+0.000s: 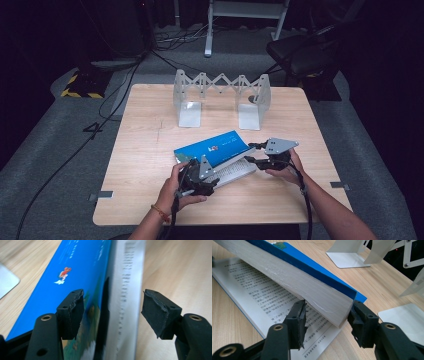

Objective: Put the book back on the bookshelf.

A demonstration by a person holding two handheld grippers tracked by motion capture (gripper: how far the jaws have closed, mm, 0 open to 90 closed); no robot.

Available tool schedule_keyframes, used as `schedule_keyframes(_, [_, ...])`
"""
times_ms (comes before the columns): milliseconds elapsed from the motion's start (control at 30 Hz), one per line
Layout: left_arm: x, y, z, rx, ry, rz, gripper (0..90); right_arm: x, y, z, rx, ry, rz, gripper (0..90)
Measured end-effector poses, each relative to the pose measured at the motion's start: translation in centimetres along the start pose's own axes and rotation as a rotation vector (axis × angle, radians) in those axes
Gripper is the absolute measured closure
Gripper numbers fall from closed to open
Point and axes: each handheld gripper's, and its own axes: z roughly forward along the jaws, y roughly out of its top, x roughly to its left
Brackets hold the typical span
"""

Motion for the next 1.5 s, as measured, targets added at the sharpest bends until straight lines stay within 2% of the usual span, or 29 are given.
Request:
schedule_keyframes(33, [0.0, 0.0, 0.2, 0.025, 0.037, 0.008, 44.1, 0.0, 0.0, 0.0, 0.000, -0.001, 0.003, 50.1])
schedule_keyframes(67, [0.1, -0.1, 0.3, 0.037, 0.056, 0.024, 52.7, 0.1, 0.0, 0.0, 0.001, -0.002, 0.002, 49.9])
schedule_keyframes(100, [0.4, -0.3, 0.1, 0.047, 0.038, 0.061, 59.0, 0.1, 0.0, 0.0, 0.003, -0.003, -0.001, 49.5])
schedule_keyframes(133, [0.4, -0.3, 0.1, 0.047, 0.038, 0.061, 65.9, 0.1, 0.0, 0.0, 0.003, -0.003, -0.001, 49.5])
schedule_keyframes(200, [0.8, -0.6, -0.4, 0.044, 0.036, 0.093, 68.3, 0.2, 0.0, 0.1, -0.001, 0.004, 0.007, 49.1])
schedule_keyframes(233, [1.1, -0.8, -0.6, 0.040, 0.027, 0.109, 70.2, 0.1, -0.1, 0.1, -0.019, 0.032, 0.034, 48.9])
schedule_keyframes(267, [1.6, -1.4, -0.9, 0.015, 0.007, 0.132, 70.8, -0.1, -0.2, 0.2, -0.029, 0.061, 0.049, 48.2])
schedule_keyframes(300, [1.6, -1.4, -0.9, 0.015, 0.007, 0.132, 70.9, -0.1, -0.2, 0.2, -0.029, 0.061, 0.049, 48.2])
schedule_keyframes(333, [2.0, -1.8, -1.0, 0.005, -0.009, 0.136, 70.9, -0.2, -0.3, 0.3, -0.040, 0.099, 0.052, 45.4])
schedule_keyframes(367, [2.4, -2.3, -1.3, -0.004, -0.026, 0.156, 70.9, -0.2, -0.2, 0.5, -0.040, 0.106, 0.052, 42.0])
schedule_keyframes(400, [2.8, -2.7, -1.5, -0.012, -0.051, 0.151, 70.8, 0.0, -0.1, 0.8, -0.026, 0.110, 0.034, 39.9])
schedule_keyframes(500, [3.8, -3.3, -1.7, -0.030, -0.093, 0.139, 69.8, 0.5, 0.2, 1.3, -0.035, 0.149, -0.001, 51.0])
schedule_keyframes(567, [4.4, -3.7, -1.7, -0.052, -0.113, 0.097, 67.9, 1.1, 0.4, 1.3, -0.039, 0.141, -0.058, 57.2])
schedule_keyframes(700, [4.9, -4.3, -1.1, -0.085, -0.140, 0.083, 65.4, 2.3, 0.7, 1.1, -0.006, 0.120, -0.151, 63.2])
schedule_keyframes(800, [5.0, -4.1, -0.9, -0.093, -0.146, 0.103, 64.9, 2.6, 0.6, 0.8, 0.001, 0.119, -0.163, 64.7])
schedule_keyframes(900, [5.1, -3.4, -0.2, -0.109, -0.177, 0.122, 64.7, 2.8, 0.5, -0.2, 0.004, 0.109, -0.177, 66.3])
schedule_keyframes(1000, [4.8, -2.2, 0.8, -0.094, -0.194, 0.143, 62.8, 2.9, 0.1, -1.7, 0.015, 0.088, -0.182, 67.8])
schedule_keyframes(1133, [4.4, -0.9, 1.8, -0.073, -0.173, 0.162, 57.3, 3.0, -0.3, -3.1, 0.025, 0.072, -0.175, 69.1])
schedule_keyframes(1233, [4.0, -0.3, 2.4, -0.039, -0.147, 0.137, 48.8, 3.5, -0.8, -3.8, 0.037, 0.053, -0.160, 69.4])
schedule_keyframes(1300, [3.1, 0.0, 2.3, -0.021, -0.107, 0.137, 47.9, 3.7, -0.8, -3.9, 0.045, 0.038, -0.157, 69.3])
schedule_keyframes(1333, [2.6, 0.2, 2.3, -0.021, -0.101, 0.126, 47.8, 3.8, -0.8, -3.9, 0.046, 0.036, -0.157, 69.2])
schedule_keyframes(1433, [1.0, 1.3, 2.3, -0.060, -0.111, 0.101, 47.5, 3.7, -0.7, -3.9, 0.050, 0.039, -0.155, 69.0])
schedule_keyframes(1467, [1.0, 1.3, 2.3, -0.060, -0.111, 0.101, 47.7, 3.7, -0.7, -3.9, 0.050, 0.039, -0.155, 69.0])
schedule_keyframes(1500, [-0.2, 2.1, 2.7, -0.058, -0.110, 0.116, 47.1, 3.8, -0.6, -3.8, 0.058, 0.038, -0.161, 69.0])
